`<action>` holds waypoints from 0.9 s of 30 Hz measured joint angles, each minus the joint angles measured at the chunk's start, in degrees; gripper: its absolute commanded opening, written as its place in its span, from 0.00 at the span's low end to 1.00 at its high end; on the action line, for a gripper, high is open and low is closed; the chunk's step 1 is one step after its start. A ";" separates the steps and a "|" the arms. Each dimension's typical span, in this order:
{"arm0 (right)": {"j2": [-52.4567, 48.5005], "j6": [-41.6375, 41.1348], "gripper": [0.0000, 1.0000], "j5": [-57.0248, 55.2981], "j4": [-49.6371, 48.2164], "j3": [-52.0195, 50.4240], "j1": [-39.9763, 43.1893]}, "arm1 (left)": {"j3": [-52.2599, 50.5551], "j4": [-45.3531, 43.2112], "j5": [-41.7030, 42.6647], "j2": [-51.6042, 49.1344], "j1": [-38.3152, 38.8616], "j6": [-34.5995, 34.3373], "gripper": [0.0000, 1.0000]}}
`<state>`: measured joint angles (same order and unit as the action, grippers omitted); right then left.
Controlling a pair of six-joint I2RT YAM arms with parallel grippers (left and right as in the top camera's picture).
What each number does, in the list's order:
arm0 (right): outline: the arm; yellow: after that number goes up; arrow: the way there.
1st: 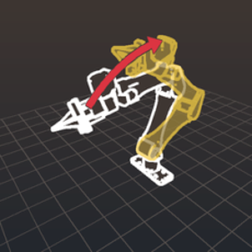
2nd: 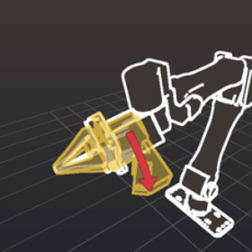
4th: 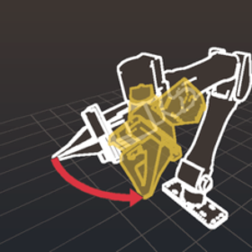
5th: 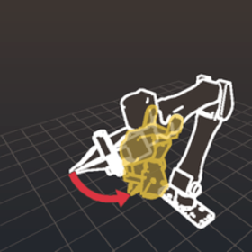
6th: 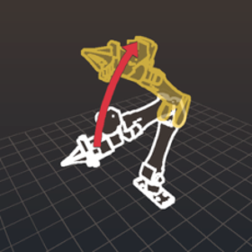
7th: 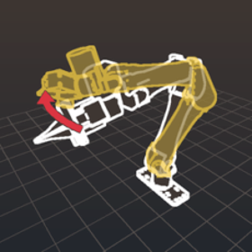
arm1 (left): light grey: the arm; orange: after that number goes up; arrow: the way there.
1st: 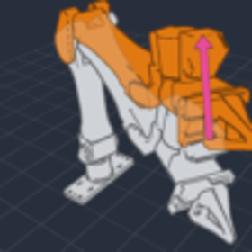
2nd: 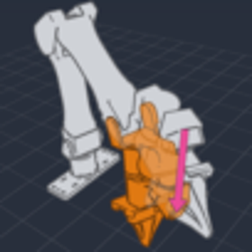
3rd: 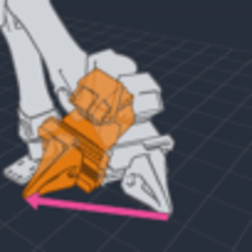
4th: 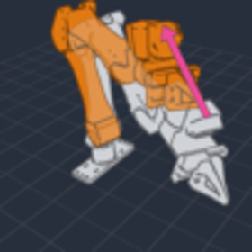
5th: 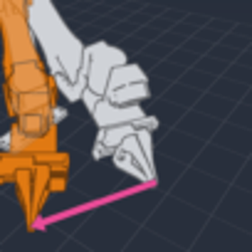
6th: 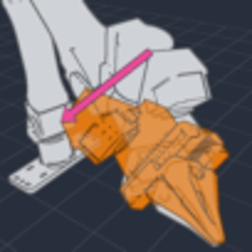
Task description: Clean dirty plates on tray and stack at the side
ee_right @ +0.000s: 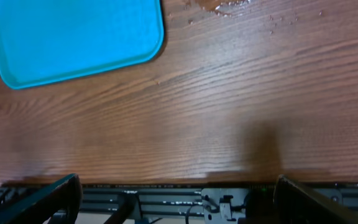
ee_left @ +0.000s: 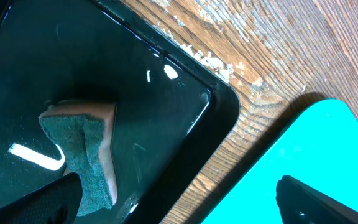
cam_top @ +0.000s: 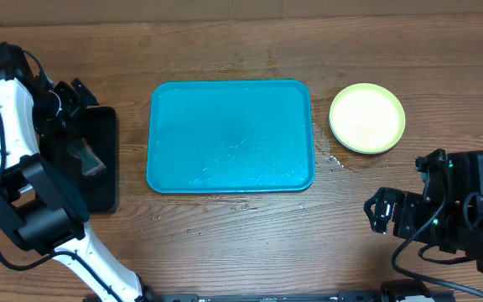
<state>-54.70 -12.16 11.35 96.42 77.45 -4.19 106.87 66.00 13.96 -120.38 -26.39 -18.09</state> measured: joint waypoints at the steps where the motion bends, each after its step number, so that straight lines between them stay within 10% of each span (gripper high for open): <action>1: 0.00 0.00 1.00 0.09 0.37 0.00 0.02 | 0.00 0.00 0.02 0.00 0.00 0.02 1.00; 13: 6.10 0.39 1.00 0.90 -22.05 -4.15 -1.20 | 0.00 0.02 0.00 0.00 0.00 0.02 1.00; 27: 45.86 2.78 1.00 0.90 -60.41 -51.91 -1.66 | 0.00 0.00 0.02 0.00 0.00 0.00 1.00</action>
<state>-8.84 -9.39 12.25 36.01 25.54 -5.85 106.87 66.00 13.98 -120.38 -26.39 -18.09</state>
